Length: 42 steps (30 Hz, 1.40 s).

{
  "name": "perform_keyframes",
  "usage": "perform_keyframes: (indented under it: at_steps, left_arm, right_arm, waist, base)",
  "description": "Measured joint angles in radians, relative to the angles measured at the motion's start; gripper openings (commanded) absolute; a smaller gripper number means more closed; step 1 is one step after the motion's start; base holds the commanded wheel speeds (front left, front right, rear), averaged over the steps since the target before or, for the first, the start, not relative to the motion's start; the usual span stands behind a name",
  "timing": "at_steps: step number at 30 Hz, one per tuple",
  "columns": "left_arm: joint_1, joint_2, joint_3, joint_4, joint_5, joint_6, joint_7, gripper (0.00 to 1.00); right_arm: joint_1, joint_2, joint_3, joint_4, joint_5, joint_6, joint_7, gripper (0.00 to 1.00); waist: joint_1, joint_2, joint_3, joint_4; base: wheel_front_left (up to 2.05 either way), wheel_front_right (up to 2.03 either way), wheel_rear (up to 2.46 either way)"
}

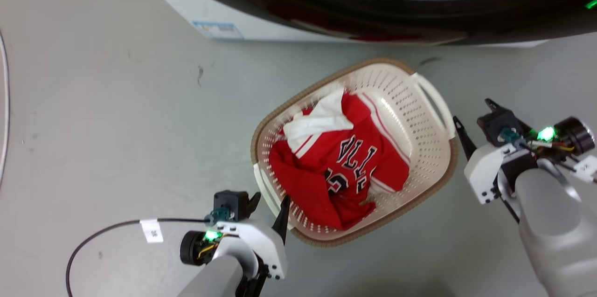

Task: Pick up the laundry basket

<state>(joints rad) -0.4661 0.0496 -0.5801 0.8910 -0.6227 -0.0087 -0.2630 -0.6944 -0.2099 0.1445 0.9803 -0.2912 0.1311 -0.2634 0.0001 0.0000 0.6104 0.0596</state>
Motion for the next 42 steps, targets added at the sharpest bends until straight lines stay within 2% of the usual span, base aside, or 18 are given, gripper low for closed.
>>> perform_keyframes:
  at_steps: [5, 11, 21, 22, 23, 24, 25, 33, 42]
  left_arm:
    - [-0.047, 0.000, -0.054, 0.010, -0.066, 0.001, 0.000, 1.00]
    - [-0.094, 0.000, -0.099, 0.012, -0.117, 0.009, -0.001, 1.00]
    - [-0.127, 0.001, -0.140, -0.003, -0.156, 0.027, -0.003, 1.00]
    - [-0.128, 0.001, -0.142, -0.005, -0.157, 0.028, -0.003, 1.00]
    - [-0.128, 0.001, -0.144, -0.008, -0.158, 0.029, -0.003, 0.98]
    - [-0.128, 0.001, -0.146, -0.009, -0.158, 0.030, -0.003, 0.31]
    - [-0.128, 0.001, -0.147, -0.010, -0.158, 0.030, -0.003, 0.00]
    - [-0.128, 0.007, -0.151, -0.003, -0.156, 0.038, 0.000, 0.00]
    - [-0.106, 0.010, -0.142, 0.012, -0.146, 0.038, 0.000, 0.00]
  right_arm:
    - [-0.094, -0.010, 0.027, 0.127, -0.023, 0.000, 0.009, 1.00]
    - [-0.181, -0.009, 0.060, 0.217, -0.048, 0.000, 0.027, 1.00]
    - [-0.235, -0.012, 0.077, 0.266, -0.064, 0.000, 0.053, 1.00]
    - [-0.238, -0.012, 0.078, 0.271, -0.066, 0.000, 0.063, 0.53]
    - [-0.240, -0.012, 0.079, 0.275, -0.068, 0.000, 0.076, 0.00]
    - [-0.240, -0.012, 0.081, 0.278, -0.070, 0.000, 0.079, 0.00]
    - [-0.240, -0.012, 0.082, 0.280, -0.070, 0.000, 0.079, 0.00]
    - [-0.243, -0.010, 0.077, 0.290, -0.062, 0.001, 0.077, 0.00]
    - [-0.211, 0.011, 0.079, 0.299, -0.054, 0.001, 0.076, 0.00]
  waist:
    - [0.0000, 0.0000, 0.060, 0.016]
    - [0.0000, 0.0000, 0.124, 0.039]
    - [0.0000, 0.0000, 0.186, 0.069]
    - [0.0000, 0.0000, 0.188, 0.072]
    - [-0.0001, 0.0000, 0.190, 0.074]
    - [0.0000, 0.0000, 0.191, 0.075]
    - [0.0000, 0.0000, 0.191, 0.075]
    - [-0.0001, 0.0000, 0.171, 0.073]
    - [-0.0001, 0.0000, 0.102, 0.067]
  base:
    - [0.00, 0.00, 0.00]
    - [0.00, 0.00, 0.00]
    - [0.00, 0.00, 0.00]
    - [0.00, 0.00, 0.00]
    - [0.00, 0.00, 0.00]
    - [0.00, 0.00, 0.00]
    - [0.00, 0.00, 0.00]
    - [0.00, 0.00, 0.00]
    - [0.00, 0.00, 0.00]
